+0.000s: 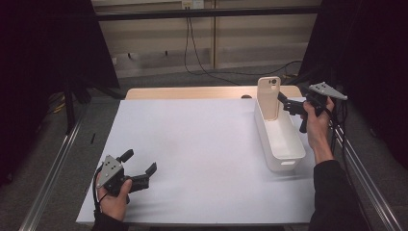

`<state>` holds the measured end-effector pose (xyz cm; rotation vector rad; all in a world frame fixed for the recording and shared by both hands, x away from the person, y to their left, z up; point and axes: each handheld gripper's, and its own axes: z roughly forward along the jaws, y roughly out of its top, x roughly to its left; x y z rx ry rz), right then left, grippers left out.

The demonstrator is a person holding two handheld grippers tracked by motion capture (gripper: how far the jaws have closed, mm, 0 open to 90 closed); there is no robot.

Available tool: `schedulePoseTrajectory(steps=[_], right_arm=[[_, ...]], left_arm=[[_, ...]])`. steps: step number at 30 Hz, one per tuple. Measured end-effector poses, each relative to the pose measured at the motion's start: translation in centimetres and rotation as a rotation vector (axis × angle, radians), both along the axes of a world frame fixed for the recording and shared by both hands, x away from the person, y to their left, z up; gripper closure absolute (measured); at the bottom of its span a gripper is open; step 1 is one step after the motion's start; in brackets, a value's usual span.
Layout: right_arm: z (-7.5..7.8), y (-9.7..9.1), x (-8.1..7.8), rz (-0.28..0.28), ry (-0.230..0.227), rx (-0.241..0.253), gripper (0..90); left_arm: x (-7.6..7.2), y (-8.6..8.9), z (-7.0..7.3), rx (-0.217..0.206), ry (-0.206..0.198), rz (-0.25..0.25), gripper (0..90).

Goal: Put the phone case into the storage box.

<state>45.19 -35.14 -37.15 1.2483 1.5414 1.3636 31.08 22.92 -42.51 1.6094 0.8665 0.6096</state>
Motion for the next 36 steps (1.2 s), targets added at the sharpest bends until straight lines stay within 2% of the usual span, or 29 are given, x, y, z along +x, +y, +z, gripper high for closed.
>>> schedulePoseTrajectory(steps=[5, 12, 19, 26, 36], right_arm=[[0.2, -0.1, -1.1, 0.01, -0.01, -0.002, 0.2], [0.5, -0.8, -2.7, -0.017, -0.011, -0.023, 0.1], [0.1, -0.7, -4.4, -0.013, -0.019, -0.009, 0.0], [-0.4, -0.8, -5.6, 0.0, -0.019, -0.022, 0.5], [-0.7, -0.4, -8.2, -0.011, -0.027, -0.034, 0.7]], left_arm=[[-0.1, 0.0, 0.1, 0.005, -0.001, -0.01, 2.7], [-0.1, -0.1, 0.1, 0.006, -0.004, -0.012, 2.7], [0.0, -0.3, 0.1, 0.011, -0.007, -0.02, 2.8], [0.0, -0.3, 0.1, 0.007, -0.01, -0.016, 2.7], [-0.1, -0.4, 0.2, 0.013, -0.016, -0.019, 2.7]])
